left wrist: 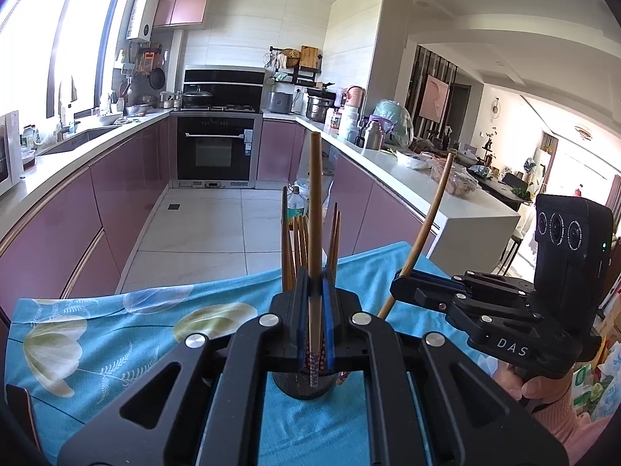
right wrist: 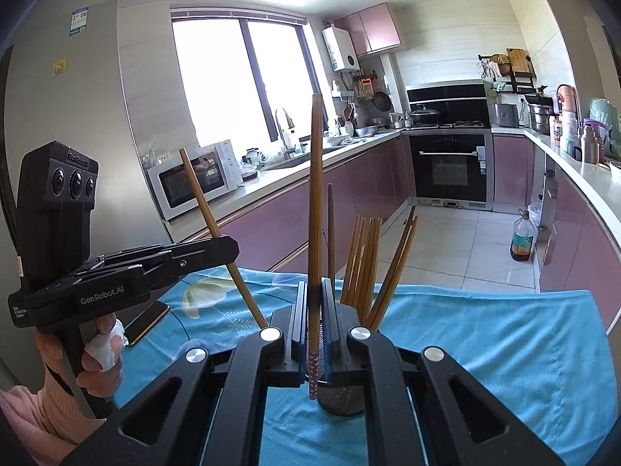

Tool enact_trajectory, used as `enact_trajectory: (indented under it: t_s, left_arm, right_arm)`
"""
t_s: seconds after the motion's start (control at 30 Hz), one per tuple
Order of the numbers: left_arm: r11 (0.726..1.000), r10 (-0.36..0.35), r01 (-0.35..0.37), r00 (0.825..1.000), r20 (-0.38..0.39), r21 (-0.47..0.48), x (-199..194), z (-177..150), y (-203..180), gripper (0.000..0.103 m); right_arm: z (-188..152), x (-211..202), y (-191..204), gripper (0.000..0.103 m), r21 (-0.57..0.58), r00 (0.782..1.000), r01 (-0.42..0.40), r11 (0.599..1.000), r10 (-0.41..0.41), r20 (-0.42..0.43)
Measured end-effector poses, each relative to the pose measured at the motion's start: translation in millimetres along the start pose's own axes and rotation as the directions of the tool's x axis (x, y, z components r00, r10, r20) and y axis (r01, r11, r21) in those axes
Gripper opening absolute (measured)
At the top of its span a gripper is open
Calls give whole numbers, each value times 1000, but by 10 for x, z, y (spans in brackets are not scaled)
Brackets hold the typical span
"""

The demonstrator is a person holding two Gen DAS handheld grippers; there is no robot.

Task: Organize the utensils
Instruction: 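Lower both chopsticks into the mesh cup, pushing them down among the others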

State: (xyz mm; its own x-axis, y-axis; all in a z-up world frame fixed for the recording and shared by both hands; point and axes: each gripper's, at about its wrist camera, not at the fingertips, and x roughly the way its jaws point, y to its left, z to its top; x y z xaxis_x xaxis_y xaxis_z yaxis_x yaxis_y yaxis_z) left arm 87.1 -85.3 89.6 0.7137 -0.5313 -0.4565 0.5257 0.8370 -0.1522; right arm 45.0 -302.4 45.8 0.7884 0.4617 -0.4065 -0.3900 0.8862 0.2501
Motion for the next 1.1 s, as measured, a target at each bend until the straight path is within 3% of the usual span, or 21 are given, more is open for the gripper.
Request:
enact_trajectory:
  t_s: [0.87, 1.1]
  left_arm:
    - [1000, 2, -3, 998, 56, 17, -47, 197, -82, 7]
    - [1000, 13, -14, 999, 40, 13, 5, 177, -84, 7]
  right_arm:
    - [132, 8, 43, 6, -6, 999, 9, 1000, -9, 43]
    - [140, 52, 1, 6, 7, 999, 16, 1000, -16, 38]
